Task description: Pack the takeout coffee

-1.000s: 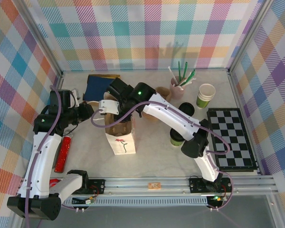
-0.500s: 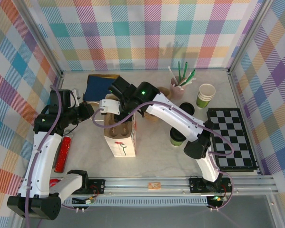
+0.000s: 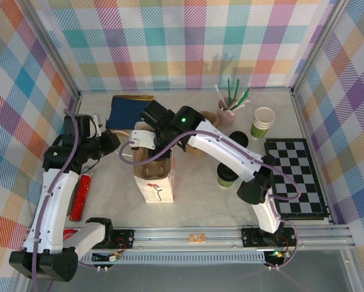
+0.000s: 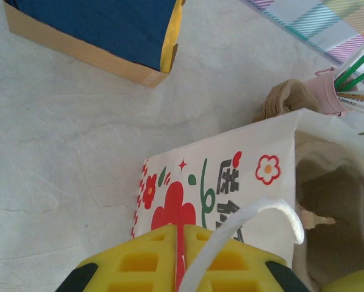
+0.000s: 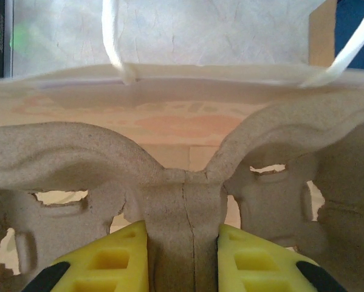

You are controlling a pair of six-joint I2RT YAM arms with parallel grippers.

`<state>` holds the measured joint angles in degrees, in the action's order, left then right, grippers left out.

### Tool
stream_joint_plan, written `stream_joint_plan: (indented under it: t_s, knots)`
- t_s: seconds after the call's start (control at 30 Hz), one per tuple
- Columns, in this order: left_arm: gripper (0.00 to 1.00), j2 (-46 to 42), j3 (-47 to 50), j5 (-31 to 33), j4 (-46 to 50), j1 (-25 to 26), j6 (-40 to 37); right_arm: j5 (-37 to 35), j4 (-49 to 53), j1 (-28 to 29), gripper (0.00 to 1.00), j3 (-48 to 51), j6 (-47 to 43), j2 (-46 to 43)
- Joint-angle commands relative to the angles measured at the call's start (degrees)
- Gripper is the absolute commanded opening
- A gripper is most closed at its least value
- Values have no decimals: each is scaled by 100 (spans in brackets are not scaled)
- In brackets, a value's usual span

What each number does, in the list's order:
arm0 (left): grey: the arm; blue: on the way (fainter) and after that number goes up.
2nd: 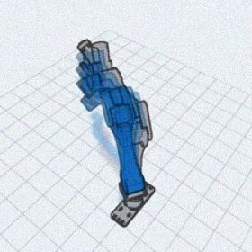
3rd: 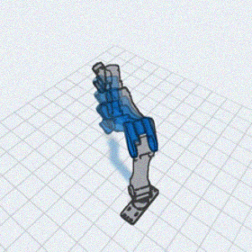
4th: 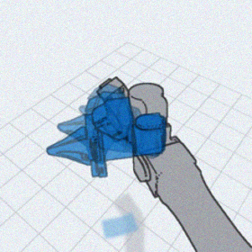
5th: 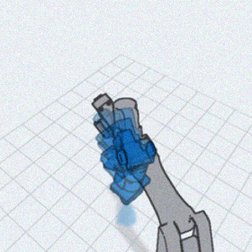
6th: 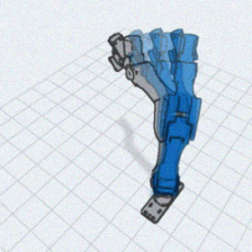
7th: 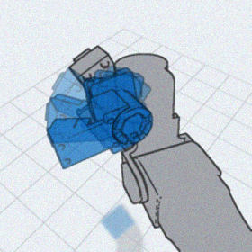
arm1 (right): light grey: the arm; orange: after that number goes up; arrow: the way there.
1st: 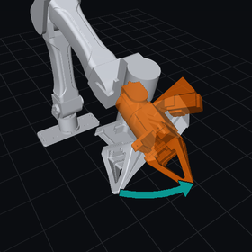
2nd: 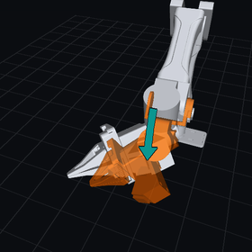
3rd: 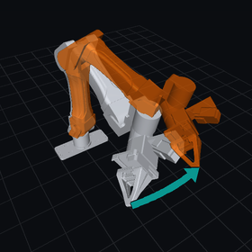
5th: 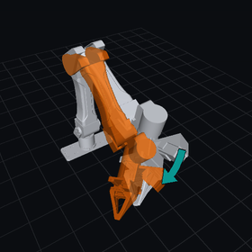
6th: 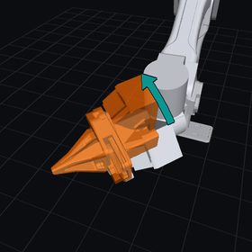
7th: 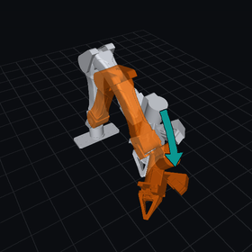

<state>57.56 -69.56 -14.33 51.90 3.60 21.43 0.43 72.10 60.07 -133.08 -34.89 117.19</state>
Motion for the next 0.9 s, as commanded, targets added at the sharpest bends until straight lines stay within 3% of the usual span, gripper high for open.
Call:
stream_joint_plan:
  t_s: [0.0, 0.87]
  knots:
    - [12, -104, -31, -35, -49, -78, 29, 20, 60, 31, 12, 130, 71, -122]
    - [8, -228, 14, -44, -31, -75, 6, -580, 278, 44, 12, 80, -105, 328]
